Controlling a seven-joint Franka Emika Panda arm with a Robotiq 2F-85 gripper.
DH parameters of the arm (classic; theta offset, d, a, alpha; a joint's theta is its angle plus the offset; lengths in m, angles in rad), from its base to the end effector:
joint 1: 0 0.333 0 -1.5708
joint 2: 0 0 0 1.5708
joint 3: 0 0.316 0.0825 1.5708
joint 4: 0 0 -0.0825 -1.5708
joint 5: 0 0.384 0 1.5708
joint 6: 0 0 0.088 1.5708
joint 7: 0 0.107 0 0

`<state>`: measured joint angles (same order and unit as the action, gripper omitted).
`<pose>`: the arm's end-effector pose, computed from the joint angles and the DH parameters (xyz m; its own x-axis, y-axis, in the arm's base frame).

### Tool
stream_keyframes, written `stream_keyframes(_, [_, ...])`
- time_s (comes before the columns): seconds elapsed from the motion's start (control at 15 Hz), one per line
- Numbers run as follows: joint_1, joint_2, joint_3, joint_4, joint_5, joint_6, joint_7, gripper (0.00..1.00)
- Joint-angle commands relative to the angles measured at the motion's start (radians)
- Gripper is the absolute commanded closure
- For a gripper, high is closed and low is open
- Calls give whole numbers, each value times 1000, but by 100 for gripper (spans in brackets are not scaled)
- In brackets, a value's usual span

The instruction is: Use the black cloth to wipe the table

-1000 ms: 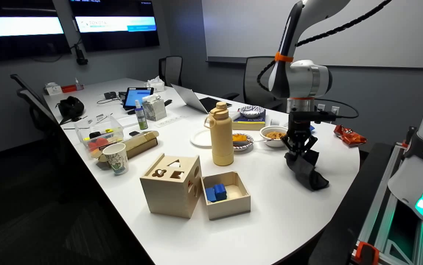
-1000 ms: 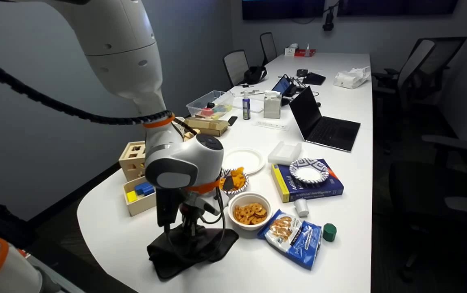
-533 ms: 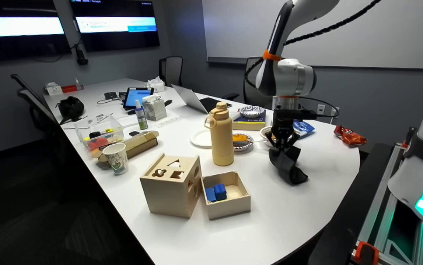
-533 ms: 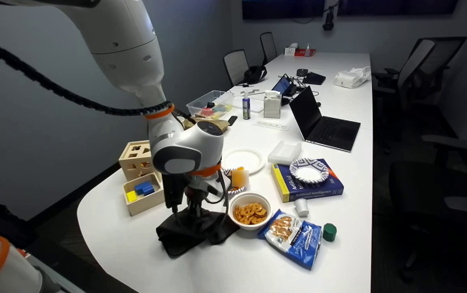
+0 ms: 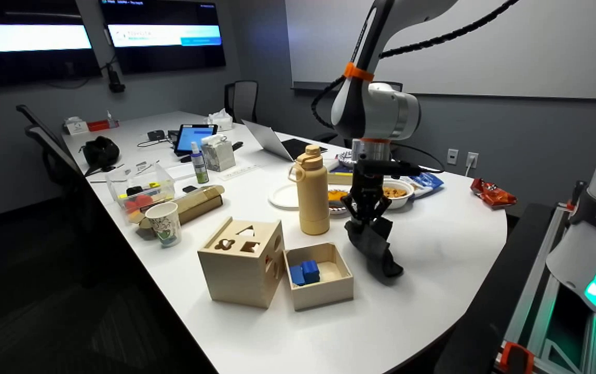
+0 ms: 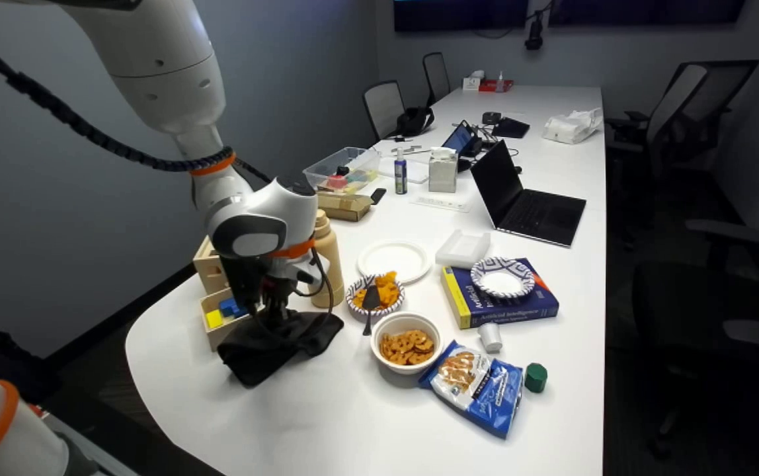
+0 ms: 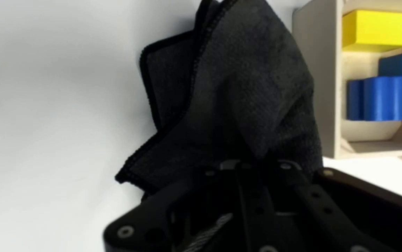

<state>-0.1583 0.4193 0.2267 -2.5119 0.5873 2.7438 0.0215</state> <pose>0.4266 0.0195 0.1098 0.8457 -0.4658 -0.2606 -0.5181 -0.8337 -0.1910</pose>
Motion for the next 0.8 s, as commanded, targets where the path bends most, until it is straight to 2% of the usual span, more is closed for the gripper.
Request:
stream_keyframes(0.0, [-21,-50,88,-72,155,28,-95,98])
stream_keyframes(0.07, [-26,-46,103,-84,210,32,-124,98])
stream_keyframes(0.2, [-77,-30,168,-112,313,54,-182,98])
stream_keyframes(0.4, [-128,-13,213,-160,471,88,-262,98])
stream_keyframes(0.53, [-157,-2,212,-195,553,119,-305,98])
stream_keyframes(0.73, [-208,19,174,-239,632,163,-353,98])
